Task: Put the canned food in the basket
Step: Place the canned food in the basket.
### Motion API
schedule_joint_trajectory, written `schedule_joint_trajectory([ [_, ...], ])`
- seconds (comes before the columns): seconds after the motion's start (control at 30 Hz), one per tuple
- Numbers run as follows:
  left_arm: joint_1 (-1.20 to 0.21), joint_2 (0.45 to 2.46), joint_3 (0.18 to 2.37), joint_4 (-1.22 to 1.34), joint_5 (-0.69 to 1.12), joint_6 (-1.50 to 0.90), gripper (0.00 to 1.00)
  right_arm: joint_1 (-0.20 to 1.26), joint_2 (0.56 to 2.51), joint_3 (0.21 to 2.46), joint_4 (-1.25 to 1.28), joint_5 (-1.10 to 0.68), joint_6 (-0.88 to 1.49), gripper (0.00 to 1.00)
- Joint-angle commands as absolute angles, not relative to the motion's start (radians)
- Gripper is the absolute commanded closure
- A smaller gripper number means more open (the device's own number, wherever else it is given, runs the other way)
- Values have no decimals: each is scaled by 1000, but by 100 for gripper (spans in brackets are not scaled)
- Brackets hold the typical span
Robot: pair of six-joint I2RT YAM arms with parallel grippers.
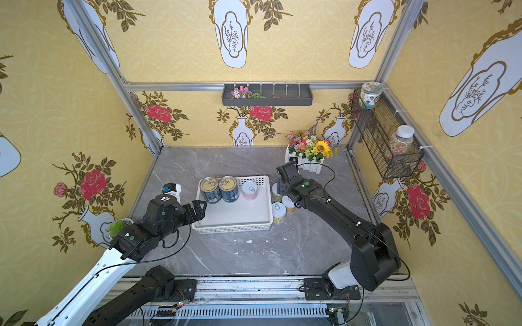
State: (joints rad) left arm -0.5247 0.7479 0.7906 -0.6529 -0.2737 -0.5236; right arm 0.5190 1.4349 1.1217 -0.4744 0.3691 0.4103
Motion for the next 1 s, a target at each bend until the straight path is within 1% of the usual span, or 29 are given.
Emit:
schedule_joint_trajectory([
  [0.0,-525,747,794,-651,-273,-520,0,545,1427,1118,-392,396,387,28],
  [0.17,-525,741,792,-647,-273,-518,0,613,1426,1107,-340,382,368,28],
  [0.33,-525,741,792,-649,-274,-518,0,724,1445,1112,-289,388,332,28],
  [0.43,-525,738,789,-647,-276,-519,0,760,1464,1127,-283,384,326,28],
  [0.7,-525,744,792,-651,-276,-519,0,781,1535,1144,-255,309,309,28],
  [0.83,-525,745,792,-649,-275,-518,0,787,1570,1156,-243,240,298,28],
  [0.97,-525,748,793,-650,-275,-519,0,790,1640,1204,-300,268,312,28],
])
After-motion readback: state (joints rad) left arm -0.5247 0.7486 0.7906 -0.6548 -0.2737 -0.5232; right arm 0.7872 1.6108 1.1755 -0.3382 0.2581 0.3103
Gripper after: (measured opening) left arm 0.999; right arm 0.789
